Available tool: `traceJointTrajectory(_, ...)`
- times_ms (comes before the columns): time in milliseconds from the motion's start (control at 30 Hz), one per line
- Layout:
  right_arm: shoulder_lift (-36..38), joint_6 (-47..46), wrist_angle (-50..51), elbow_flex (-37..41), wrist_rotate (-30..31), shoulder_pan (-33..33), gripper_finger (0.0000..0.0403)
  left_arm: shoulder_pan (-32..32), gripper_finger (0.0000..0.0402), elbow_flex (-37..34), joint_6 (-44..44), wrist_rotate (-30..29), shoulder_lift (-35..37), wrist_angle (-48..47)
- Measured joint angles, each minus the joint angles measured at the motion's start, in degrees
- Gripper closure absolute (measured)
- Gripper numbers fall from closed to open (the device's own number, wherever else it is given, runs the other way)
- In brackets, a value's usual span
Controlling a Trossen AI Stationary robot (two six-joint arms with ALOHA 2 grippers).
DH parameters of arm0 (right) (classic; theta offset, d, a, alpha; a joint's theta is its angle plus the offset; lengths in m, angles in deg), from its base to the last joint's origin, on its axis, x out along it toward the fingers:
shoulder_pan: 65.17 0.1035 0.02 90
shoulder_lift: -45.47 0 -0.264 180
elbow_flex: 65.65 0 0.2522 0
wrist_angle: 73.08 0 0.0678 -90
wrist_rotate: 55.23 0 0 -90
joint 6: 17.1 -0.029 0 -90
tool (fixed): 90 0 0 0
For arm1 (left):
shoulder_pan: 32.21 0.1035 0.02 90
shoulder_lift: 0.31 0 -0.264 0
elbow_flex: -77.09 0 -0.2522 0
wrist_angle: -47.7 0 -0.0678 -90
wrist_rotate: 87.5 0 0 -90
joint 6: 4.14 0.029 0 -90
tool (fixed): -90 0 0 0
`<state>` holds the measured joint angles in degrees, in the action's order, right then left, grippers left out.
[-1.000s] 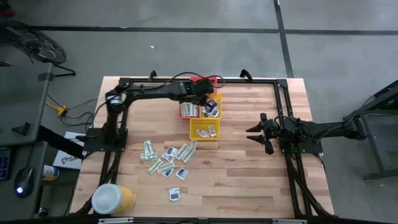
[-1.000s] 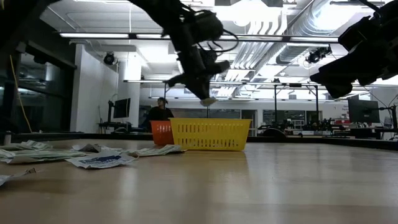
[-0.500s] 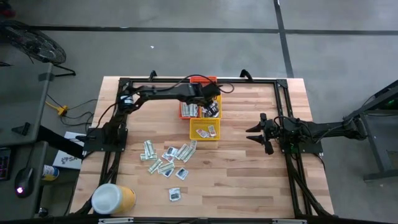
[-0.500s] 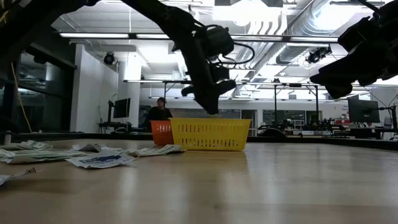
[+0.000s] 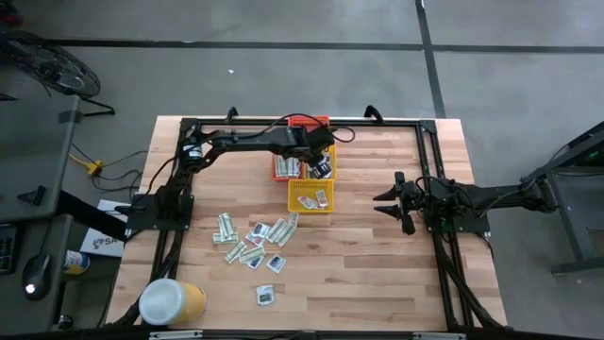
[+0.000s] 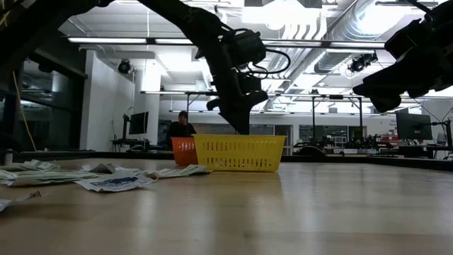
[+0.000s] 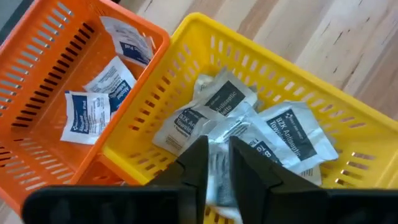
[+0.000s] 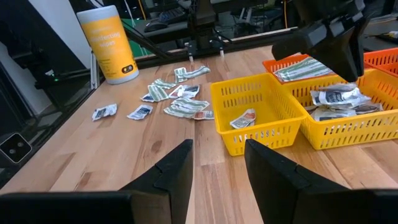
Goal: Pick & Place First Aid Supplies
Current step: Put the towelette pack into the top yellow bin
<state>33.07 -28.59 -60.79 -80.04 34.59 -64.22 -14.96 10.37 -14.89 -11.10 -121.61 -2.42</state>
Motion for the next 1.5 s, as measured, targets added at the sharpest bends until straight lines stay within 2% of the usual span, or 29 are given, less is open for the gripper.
traceJointTrajectory(133, 0.00, 0.00, 0.00, 0.02, 0.00, 0.00, 0.0263, 0.00, 0.0319, 0.01, 0.02, 0.66, 0.01, -2.14)
traceJointTrajectory(267, 0.00, 0.00, 0.00, 0.00, 0.00, 0.00, 0.0263, 0.00, 0.0314, 0.02, 1.15, 1.40, 1.36, -5.77)
traceJointTrajectory(533, -0.02, 0.00, 0.02, 0.00, 0.00, 0.00, 0.0263, -0.54, 0.0314, -5.21, 4.81, 5.94, 9.11, -11.18)
traceJointTrajectory(667, -0.09, 0.00, 0.00, 0.02, 0.01, 0.00, 0.0263, -1.34, 0.0314, -12.21, 3.18, 9.20, 14.54, -13.70)
traceJointTrajectory(867, -0.17, 0.00, -0.02, 0.00, 0.03, 0.00, 0.0263, -2.48, 0.0314, -26.38, -3.07, 15.60, 24.88, -14.36)
traceJointTrajectory(1033, -0.17, 0.00, -0.02, 0.00, 0.01, 0.00, 0.0263, -2.79, 0.0314, -37.43, -8.50, 25.68, 31.92, -14.16)
traceJointTrajectory(1200, -0.17, 0.00, -0.02, 0.01, 0.02, 0.00, 0.0263, -3.08, 0.0311, -47.03, -12.83, 34.96, 35.29, -7.02)
traceJointTrajectory(1367, -0.26, 0.00, 0.00, 0.01, 0.01, 0.00, 0.0263, -3.97, 0.0274, -54.06, -18.08, 41.88, 35.47, 2.94)
traceJointTrajectory(1500, -0.26, 0.00, -0.02, 0.01, 0.00, 0.00, 0.0263, -5.43, 0.0230, -57.53, -21.16, 41.27, 35.47, 6.55)
